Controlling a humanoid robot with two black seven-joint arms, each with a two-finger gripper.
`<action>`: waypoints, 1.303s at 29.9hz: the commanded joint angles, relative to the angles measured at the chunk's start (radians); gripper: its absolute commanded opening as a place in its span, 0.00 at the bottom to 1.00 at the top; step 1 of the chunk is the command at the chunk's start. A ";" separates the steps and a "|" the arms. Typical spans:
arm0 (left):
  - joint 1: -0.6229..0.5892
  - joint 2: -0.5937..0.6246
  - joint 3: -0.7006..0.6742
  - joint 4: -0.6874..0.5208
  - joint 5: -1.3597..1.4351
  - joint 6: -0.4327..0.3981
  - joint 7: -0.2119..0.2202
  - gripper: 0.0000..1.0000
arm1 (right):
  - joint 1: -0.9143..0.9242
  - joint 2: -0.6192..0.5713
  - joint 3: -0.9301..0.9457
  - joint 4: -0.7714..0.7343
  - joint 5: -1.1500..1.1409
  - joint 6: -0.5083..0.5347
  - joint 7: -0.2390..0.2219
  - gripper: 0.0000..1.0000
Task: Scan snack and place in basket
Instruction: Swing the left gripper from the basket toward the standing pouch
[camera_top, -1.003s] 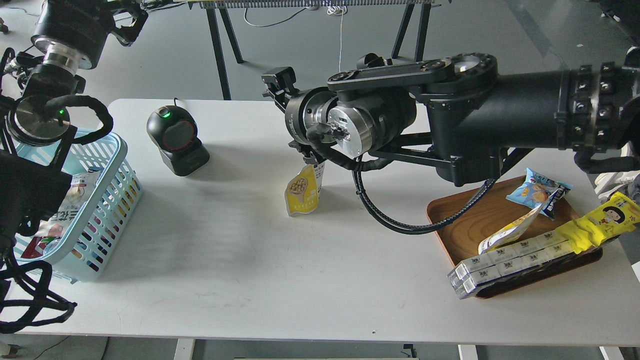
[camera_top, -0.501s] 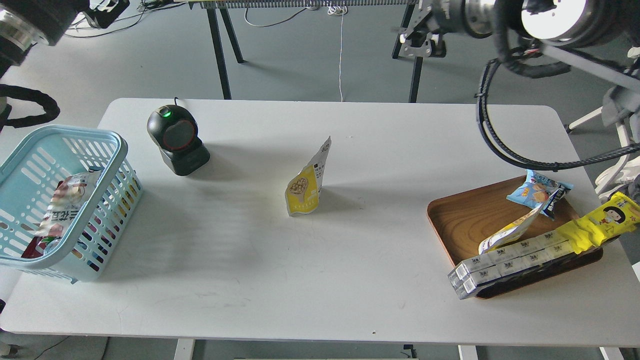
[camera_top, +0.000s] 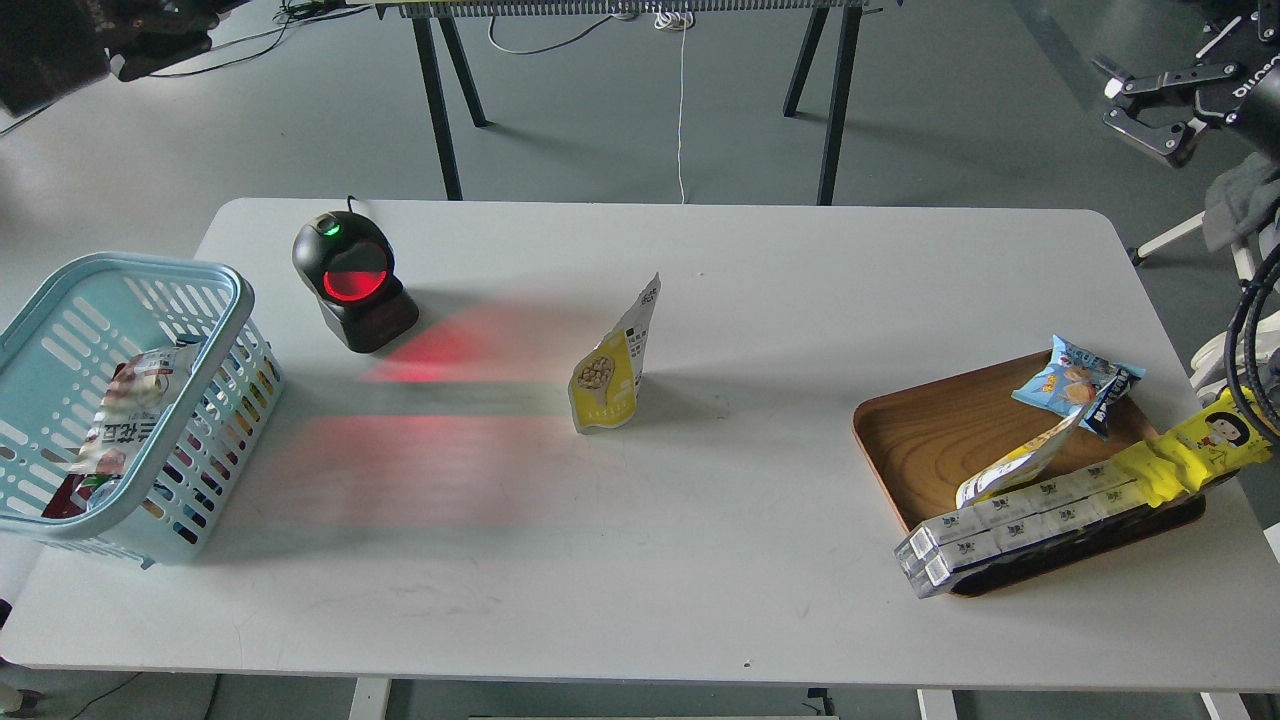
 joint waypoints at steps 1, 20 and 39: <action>0.004 0.041 0.000 -0.109 0.176 -0.018 0.002 1.00 | -0.073 0.040 0.000 -0.084 0.059 0.139 0.023 0.99; -0.009 -0.289 0.137 -0.183 0.942 -0.061 0.197 1.00 | -0.116 0.147 0.011 -0.184 0.059 0.139 0.028 0.99; 0.017 -0.610 0.293 -0.178 1.177 -0.061 0.435 1.00 | -0.135 0.160 0.003 -0.191 0.051 0.139 0.029 0.99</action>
